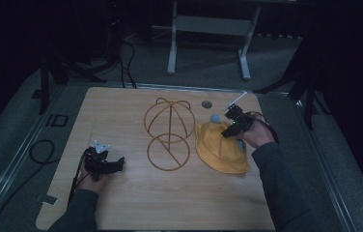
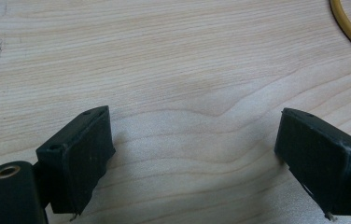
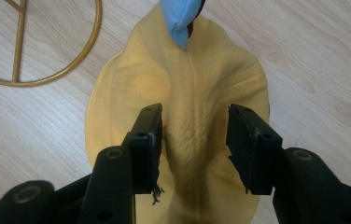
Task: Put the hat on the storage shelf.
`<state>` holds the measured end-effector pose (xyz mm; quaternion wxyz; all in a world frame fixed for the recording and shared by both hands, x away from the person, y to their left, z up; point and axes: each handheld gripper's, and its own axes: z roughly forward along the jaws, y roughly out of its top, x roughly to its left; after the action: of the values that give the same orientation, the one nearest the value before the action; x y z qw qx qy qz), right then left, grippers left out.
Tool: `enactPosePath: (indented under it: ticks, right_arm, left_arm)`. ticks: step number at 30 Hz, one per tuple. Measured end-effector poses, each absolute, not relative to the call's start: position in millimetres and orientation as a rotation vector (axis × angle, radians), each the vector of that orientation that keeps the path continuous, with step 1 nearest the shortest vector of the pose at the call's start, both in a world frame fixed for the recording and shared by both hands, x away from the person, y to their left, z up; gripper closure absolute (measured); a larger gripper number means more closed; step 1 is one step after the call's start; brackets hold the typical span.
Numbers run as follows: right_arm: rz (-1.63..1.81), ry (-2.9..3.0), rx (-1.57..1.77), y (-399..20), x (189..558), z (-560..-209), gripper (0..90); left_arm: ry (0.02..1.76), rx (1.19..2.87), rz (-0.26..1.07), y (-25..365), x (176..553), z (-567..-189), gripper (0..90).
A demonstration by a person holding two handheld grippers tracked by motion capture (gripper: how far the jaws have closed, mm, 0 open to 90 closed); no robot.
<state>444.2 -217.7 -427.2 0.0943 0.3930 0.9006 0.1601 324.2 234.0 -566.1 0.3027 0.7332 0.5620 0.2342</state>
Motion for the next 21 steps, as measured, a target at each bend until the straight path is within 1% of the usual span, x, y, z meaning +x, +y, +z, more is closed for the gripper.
enactPosePath:
  ticks: [6, 10, 13, 16, 21]
  right_arm:
    - [0.429, 2.694, 1.164, -215.4, 449.4, -428.8, 62.9]
    - [0.402, 2.706, 1.137, -213.5, 449.5, -429.1, 73.4]
    - [0.39, 2.708, 1.12, -212.7, 448.7, -429.6, 79.1]
    - [0.384, 2.702, 1.088, -212.2, 446.8, -428.5, 81.8]
    - [0.399, 2.694, 1.067, -211.7, 443.0, -425.9, 82.9]
  left_arm:
    - [1.49, 1.944, 0.621, 234.0, 324.2, -566.1, 11.5]
    - [1.49, 1.944, 0.621, 234.0, 324.2, -566.1, 11.5]
    - [1.49, 1.944, 0.621, 234.0, 324.2, -566.1, 11.5]
    - [1.49, 1.944, 0.621, 234.0, 324.2, -566.1, 11.5]
    - [1.49, 1.944, 0.621, 234.0, 324.2, -566.1, 11.5]
